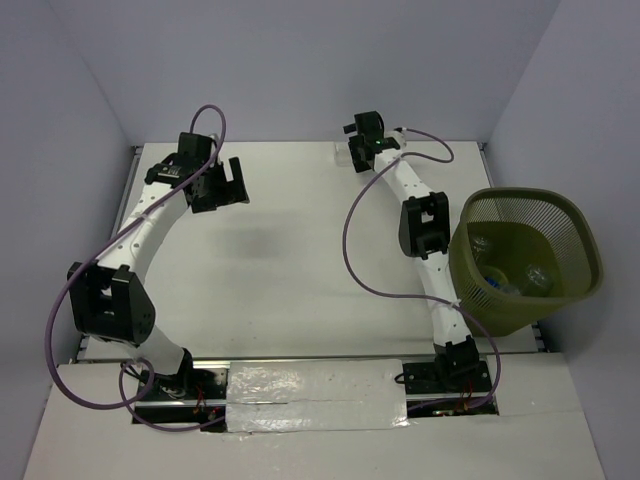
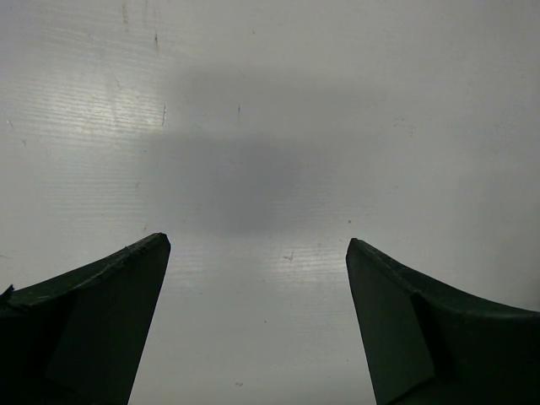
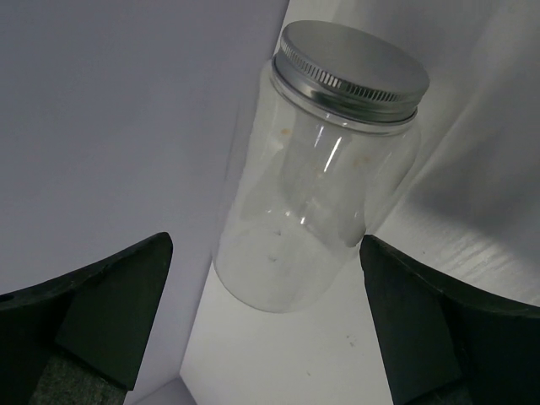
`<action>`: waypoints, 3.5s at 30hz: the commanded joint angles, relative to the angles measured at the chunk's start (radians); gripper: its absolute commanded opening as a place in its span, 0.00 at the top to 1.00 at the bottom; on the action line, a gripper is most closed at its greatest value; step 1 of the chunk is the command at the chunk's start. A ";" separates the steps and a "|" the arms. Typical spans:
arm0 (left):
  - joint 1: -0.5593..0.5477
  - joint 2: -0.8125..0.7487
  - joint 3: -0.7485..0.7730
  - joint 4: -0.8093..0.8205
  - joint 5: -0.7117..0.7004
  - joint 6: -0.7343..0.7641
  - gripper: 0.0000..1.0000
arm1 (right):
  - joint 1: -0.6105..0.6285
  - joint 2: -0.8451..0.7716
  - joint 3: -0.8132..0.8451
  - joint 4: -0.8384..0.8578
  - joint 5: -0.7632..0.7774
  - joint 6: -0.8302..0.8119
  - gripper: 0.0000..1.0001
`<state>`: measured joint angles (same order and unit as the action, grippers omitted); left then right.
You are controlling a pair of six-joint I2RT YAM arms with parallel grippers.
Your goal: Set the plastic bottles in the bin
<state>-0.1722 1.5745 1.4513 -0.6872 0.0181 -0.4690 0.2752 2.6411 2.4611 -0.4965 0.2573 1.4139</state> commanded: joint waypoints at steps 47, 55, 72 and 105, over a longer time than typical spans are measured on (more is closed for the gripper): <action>0.007 0.064 0.060 -0.014 -0.050 0.038 0.01 | -0.016 0.057 0.009 -0.042 0.005 0.060 0.13; 0.007 0.059 0.060 -0.014 -0.060 0.043 0.01 | -0.014 0.033 -0.023 -0.047 0.008 0.069 0.13; 0.007 -0.016 0.047 -0.011 -0.032 0.029 0.01 | 0.027 -0.257 -0.082 0.090 0.005 -0.269 0.43; 0.007 -0.160 -0.029 0.026 0.091 -0.043 0.01 | 0.125 -1.800 -0.869 -0.681 0.732 -0.923 0.48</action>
<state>-0.1711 1.4288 1.4200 -0.6876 0.0750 -0.5041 0.4068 0.9161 1.5955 -1.0382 0.7845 0.4240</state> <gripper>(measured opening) 0.994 0.792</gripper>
